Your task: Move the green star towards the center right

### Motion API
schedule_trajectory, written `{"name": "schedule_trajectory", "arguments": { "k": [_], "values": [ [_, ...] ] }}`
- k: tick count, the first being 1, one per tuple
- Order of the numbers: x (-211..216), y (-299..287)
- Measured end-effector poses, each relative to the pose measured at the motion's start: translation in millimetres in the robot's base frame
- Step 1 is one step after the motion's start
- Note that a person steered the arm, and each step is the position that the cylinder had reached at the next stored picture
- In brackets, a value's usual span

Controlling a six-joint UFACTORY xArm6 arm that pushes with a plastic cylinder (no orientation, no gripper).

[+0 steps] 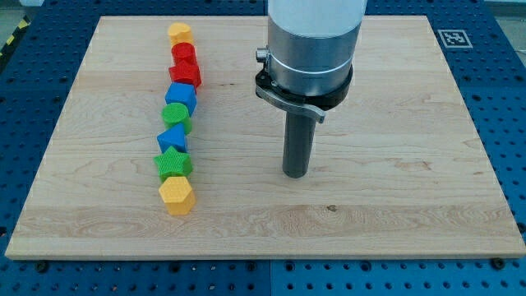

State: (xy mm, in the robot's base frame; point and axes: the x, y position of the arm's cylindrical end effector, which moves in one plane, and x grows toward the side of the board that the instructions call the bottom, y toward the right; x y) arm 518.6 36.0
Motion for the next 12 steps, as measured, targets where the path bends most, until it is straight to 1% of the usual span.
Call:
{"name": "schedule_trajectory", "arguments": {
  "k": [1, 2, 3, 5, 6, 7, 8, 9, 10, 11, 12],
  "values": [
    [0.0, 0.0],
    [-18.4, -17.6],
    [-47.4, -51.8],
    [-53.1, -63.2],
    [-9.1, -53.5],
    [52.2, -50.0],
    [98.4, -58.1],
    [97.7, -128.7],
    [60.4, -218.3],
    [5.1, -219.6],
    [4.7, -211.8]
  ]
}}
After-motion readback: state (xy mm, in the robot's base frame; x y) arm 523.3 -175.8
